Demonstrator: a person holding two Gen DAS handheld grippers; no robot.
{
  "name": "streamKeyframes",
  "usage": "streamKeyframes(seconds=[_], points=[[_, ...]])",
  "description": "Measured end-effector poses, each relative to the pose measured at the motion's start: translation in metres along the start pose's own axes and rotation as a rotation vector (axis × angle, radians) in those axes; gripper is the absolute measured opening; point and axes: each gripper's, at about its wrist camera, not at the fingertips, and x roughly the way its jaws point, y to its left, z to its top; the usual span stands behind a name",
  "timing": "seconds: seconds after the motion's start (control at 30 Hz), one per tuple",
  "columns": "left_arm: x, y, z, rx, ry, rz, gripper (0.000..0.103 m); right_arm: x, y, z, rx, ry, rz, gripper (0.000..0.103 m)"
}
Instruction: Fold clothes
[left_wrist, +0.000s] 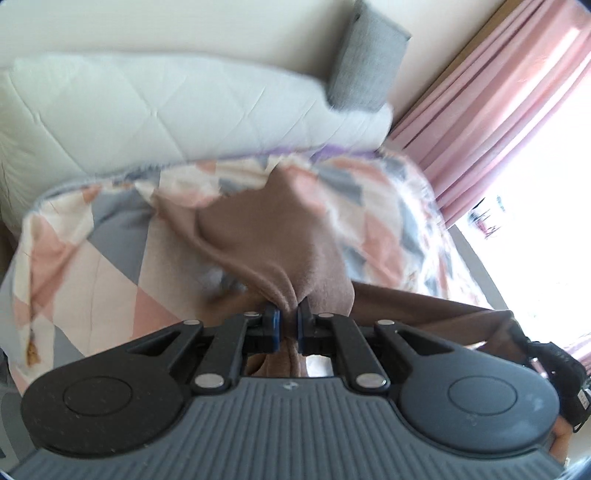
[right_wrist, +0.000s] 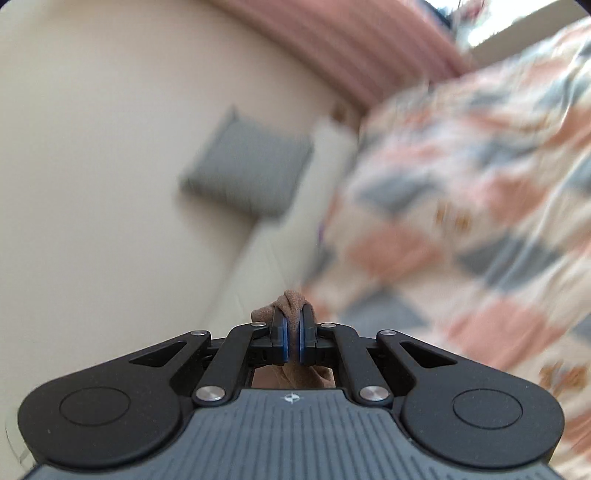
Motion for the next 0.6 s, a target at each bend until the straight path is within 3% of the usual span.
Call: streamKeyframes(seconds=[0.17,0.27,0.43,0.53,0.6], points=[[-0.057,-0.032,-0.007,0.080,-0.044,-0.060,0.006,-0.129,0.008,0.068,-0.079,-0.270,-0.029,0.005],[-0.083,-0.059,-0.025,0.132,-0.035,-0.106,0.006,-0.208,0.012,0.097,-0.138,-0.375,-0.063,0.005],[-0.077,-0.094,-0.090,0.109,0.123,-0.231,0.009,-0.324,0.007,0.118,-0.215,-0.534,-0.229,0.005],[-0.050,-0.106,-0.137,0.121,0.239,-0.209,0.012,-0.375,-0.013,0.124,-0.231,-0.592,-0.380,0.006],[-0.032,-0.116,-0.173,0.179,0.287,-0.127,0.012,-0.390,-0.038,0.131,-0.220,-0.518,-0.496,0.008]])
